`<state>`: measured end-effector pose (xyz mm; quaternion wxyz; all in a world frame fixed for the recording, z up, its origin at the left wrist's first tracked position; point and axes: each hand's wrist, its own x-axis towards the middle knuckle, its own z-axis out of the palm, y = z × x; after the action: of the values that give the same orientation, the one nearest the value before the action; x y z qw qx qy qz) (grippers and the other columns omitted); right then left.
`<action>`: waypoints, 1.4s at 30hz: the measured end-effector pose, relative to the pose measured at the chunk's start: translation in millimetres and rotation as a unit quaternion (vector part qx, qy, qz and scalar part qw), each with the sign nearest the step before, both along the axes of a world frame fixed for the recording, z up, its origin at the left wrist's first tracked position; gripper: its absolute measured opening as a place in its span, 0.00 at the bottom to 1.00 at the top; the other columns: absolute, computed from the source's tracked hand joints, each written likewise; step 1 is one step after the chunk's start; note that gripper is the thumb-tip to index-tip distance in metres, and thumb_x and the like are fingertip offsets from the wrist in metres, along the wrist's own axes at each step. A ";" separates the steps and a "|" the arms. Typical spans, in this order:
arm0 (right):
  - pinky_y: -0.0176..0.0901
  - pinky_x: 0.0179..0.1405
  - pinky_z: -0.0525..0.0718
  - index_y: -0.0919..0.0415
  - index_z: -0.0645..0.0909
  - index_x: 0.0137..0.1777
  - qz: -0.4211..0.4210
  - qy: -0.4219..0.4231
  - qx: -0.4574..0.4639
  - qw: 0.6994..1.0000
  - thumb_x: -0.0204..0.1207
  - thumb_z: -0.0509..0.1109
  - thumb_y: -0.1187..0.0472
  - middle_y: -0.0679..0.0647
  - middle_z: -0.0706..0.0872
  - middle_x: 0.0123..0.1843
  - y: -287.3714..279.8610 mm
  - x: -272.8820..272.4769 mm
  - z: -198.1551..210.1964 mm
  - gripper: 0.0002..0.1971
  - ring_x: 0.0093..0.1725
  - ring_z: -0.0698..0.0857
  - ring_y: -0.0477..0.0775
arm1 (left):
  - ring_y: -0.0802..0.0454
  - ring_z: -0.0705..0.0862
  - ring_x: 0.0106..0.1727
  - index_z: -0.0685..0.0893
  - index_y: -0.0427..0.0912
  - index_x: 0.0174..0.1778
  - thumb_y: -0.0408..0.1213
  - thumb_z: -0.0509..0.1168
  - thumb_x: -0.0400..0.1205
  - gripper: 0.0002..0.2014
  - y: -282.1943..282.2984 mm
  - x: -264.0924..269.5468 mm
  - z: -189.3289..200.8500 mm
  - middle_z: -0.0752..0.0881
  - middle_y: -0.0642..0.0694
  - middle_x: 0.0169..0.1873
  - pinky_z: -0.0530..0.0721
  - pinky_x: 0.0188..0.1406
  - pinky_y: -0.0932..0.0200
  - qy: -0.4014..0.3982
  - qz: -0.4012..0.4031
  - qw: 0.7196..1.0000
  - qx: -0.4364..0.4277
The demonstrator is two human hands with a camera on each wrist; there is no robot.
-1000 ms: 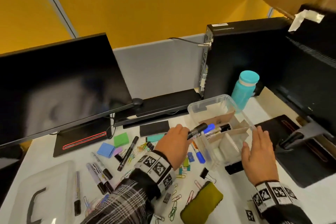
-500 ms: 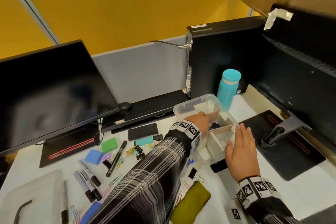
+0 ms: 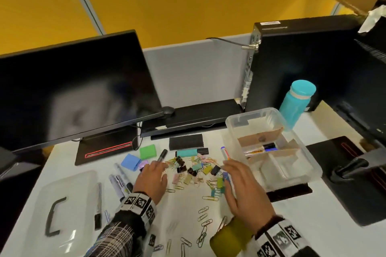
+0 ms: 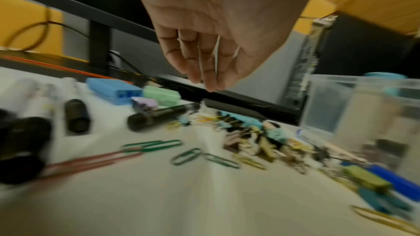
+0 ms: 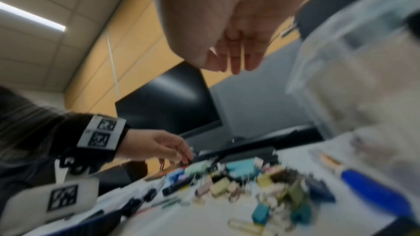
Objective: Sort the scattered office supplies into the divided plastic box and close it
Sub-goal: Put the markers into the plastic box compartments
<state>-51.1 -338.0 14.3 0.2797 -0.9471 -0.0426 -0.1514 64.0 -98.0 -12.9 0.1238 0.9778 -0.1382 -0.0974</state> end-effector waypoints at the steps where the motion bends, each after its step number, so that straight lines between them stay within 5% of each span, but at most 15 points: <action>1: 0.47 0.73 0.73 0.56 0.68 0.71 -0.013 0.049 -0.010 0.999 0.79 0.61 0.60 0.54 0.73 0.73 9.6 8.9 -8.2 0.20 0.73 0.70 0.51 | 0.49 0.75 0.63 0.75 0.49 0.67 0.41 0.54 0.84 0.16 11.2 5.4 -5.0 0.78 0.48 0.64 0.78 0.62 0.53 0.002 0.019 1.000 0.023; 5: 0.50 0.80 0.54 0.62 0.45 0.82 -0.122 0.281 -0.094 0.947 0.82 0.57 0.61 0.60 0.49 0.84 25.4 40.3 -30.7 0.33 0.83 0.53 0.59 | 0.46 0.76 0.61 0.76 0.48 0.65 0.42 0.55 0.84 0.15 28.2 21.5 -16.0 0.78 0.47 0.62 0.79 0.57 0.51 0.023 0.039 0.996 0.080; 11: 0.52 0.77 0.66 0.67 0.41 0.81 -0.161 0.384 -0.166 0.894 0.82 0.56 0.63 0.68 0.58 0.80 27.8 68.7 -47.6 0.33 0.80 0.60 0.64 | 0.46 0.76 0.61 0.76 0.46 0.63 0.47 0.59 0.81 0.16 21.3 37.7 -27.7 0.78 0.46 0.59 0.80 0.61 0.49 0.052 0.055 0.993 0.090; 17: 0.54 0.70 0.74 0.60 0.32 0.81 -0.165 0.407 -0.134 0.889 0.81 0.59 0.60 0.65 0.62 0.78 25.9 82.8 -44.0 0.40 0.73 0.71 0.60 | 0.44 0.76 0.64 0.72 0.44 0.65 0.47 0.63 0.79 0.20 17.0 54.1 -30.1 0.77 0.44 0.62 0.80 0.62 0.47 0.100 0.112 0.986 0.075; 22: 0.48 0.65 0.78 0.65 0.44 0.80 -0.217 0.361 -0.081 0.903 0.80 0.60 0.63 0.64 0.67 0.74 29.8 91.4 -40.1 0.35 0.68 0.76 0.59 | 0.44 0.78 0.61 0.73 0.42 0.63 0.48 0.65 0.79 0.21 18.3 58.8 -32.3 0.79 0.43 0.61 0.81 0.61 0.47 0.139 0.131 0.979 0.076; 25: 0.43 0.49 0.82 0.61 0.64 0.65 -0.204 0.286 -0.014 0.936 0.76 0.66 0.64 0.59 0.75 0.61 34.3 102.0 -35.5 0.20 0.50 0.80 0.54 | 0.46 0.80 0.54 0.74 0.42 0.58 0.47 0.64 0.78 0.17 20.4 54.7 -26.2 0.78 0.45 0.55 0.83 0.56 0.49 0.136 0.142 0.980 0.036; 27: 0.42 0.45 0.82 0.58 0.68 0.59 -0.156 0.259 -0.012 0.953 0.77 0.66 0.63 0.57 0.75 0.57 37.7 115.2 -31.9 0.13 0.45 0.79 0.52 | 0.48 0.80 0.49 0.74 0.43 0.54 0.48 0.64 0.78 0.15 28.1 50.4 -18.8 0.77 0.46 0.51 0.84 0.52 0.51 0.129 0.141 0.981 -0.006; 31: 0.44 0.51 0.82 0.57 0.70 0.67 -0.101 0.257 -0.103 0.956 0.79 0.64 0.59 0.57 0.73 0.61 41.8 147.3 -29.6 0.17 0.53 0.79 0.54 | 0.50 0.82 0.42 0.72 0.45 0.46 0.46 0.63 0.79 0.09 63.7 34.5 1.2 0.80 0.46 0.44 0.83 0.47 0.51 0.129 0.147 0.977 -0.087; 35: 0.47 0.58 0.81 0.54 0.67 0.70 -0.086 0.348 -0.162 0.919 0.77 0.67 0.56 0.58 0.70 0.65 43.9 167.0 -35.3 0.23 0.59 0.78 0.56 | 0.55 0.79 0.30 0.69 0.49 0.41 0.43 0.63 0.79 0.08 109.1 21.8 14.4 0.81 0.50 0.32 0.74 0.28 0.60 0.118 0.172 0.974 -0.090; 42: 0.48 0.61 0.79 0.56 0.68 0.70 -0.077 0.369 -0.158 0.913 0.76 0.68 0.59 0.56 0.73 0.66 43.8 171.9 -49.2 0.23 0.63 0.76 0.56 | 0.50 0.77 0.36 0.70 0.44 0.48 0.34 0.58 0.81 0.04 150.0 22.2 6.3 0.77 0.47 0.38 0.73 0.34 0.57 0.063 0.121 0.989 -0.050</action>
<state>120.7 -294.2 -34.9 0.1099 -0.9676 0.1135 0.1969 86.2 52.0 -6.6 0.1921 0.9718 -0.0159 -0.1360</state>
